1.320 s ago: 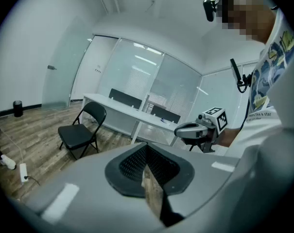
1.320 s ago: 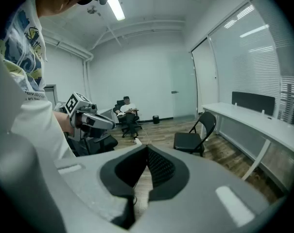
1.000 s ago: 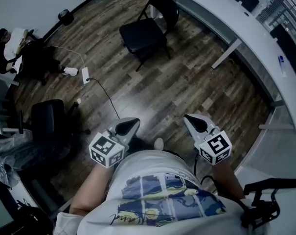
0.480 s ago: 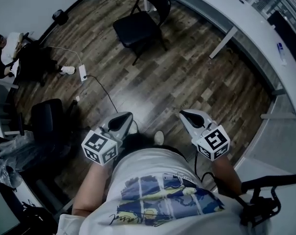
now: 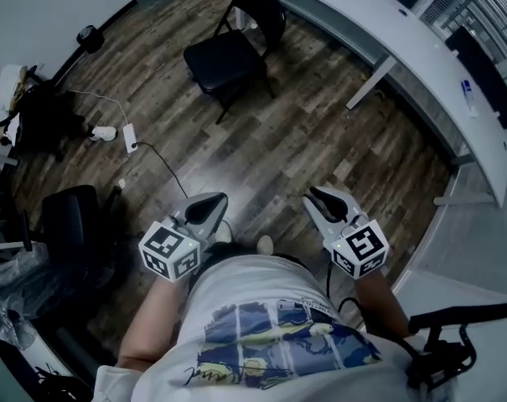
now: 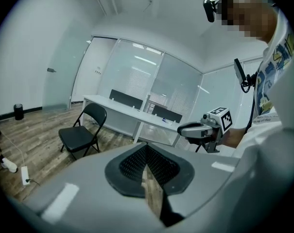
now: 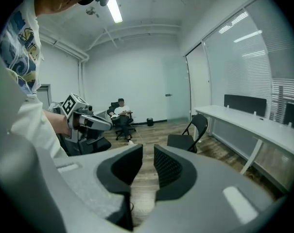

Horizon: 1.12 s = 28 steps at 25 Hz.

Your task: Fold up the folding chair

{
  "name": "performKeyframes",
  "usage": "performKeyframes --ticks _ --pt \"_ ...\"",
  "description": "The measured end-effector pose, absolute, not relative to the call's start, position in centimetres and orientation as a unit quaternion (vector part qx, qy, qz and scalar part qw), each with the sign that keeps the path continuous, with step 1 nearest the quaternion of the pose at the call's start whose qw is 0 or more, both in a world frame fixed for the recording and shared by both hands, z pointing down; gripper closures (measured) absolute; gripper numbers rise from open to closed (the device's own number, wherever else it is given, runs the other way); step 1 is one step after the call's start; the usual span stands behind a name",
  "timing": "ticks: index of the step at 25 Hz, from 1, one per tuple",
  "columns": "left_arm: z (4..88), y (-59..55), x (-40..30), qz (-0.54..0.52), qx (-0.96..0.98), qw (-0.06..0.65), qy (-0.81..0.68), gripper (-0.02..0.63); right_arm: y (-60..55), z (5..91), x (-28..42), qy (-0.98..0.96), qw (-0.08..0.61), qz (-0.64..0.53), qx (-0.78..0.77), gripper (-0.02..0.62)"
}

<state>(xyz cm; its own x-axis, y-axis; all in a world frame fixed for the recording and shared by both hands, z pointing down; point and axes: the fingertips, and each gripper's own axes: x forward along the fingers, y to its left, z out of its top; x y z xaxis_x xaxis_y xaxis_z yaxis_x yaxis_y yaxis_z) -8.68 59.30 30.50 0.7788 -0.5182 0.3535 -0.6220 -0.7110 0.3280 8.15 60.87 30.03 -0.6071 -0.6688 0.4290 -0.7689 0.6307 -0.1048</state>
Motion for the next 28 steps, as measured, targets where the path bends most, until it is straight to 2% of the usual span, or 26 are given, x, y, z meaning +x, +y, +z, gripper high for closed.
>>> performKeyframes --ticks 10,18,28 --pt "30.7 55.9 -14.5 0.13 0.923 0.204 -0.298 0.606 57.6 29.2 2.0 -0.88 0.204 0.141 0.405 0.531" --pt "33.5 55.1 -18.8 0.12 0.92 0.244 -0.28 0.606 56.6 30.5 -2.3 -0.869 0.216 0.15 0.419 0.516" --pt "34.0 51.1 -16.1 0.123 0.92 0.247 -0.279 0.575 52.5 30.8 0.5 -0.866 0.223 0.15 0.422 0.491"
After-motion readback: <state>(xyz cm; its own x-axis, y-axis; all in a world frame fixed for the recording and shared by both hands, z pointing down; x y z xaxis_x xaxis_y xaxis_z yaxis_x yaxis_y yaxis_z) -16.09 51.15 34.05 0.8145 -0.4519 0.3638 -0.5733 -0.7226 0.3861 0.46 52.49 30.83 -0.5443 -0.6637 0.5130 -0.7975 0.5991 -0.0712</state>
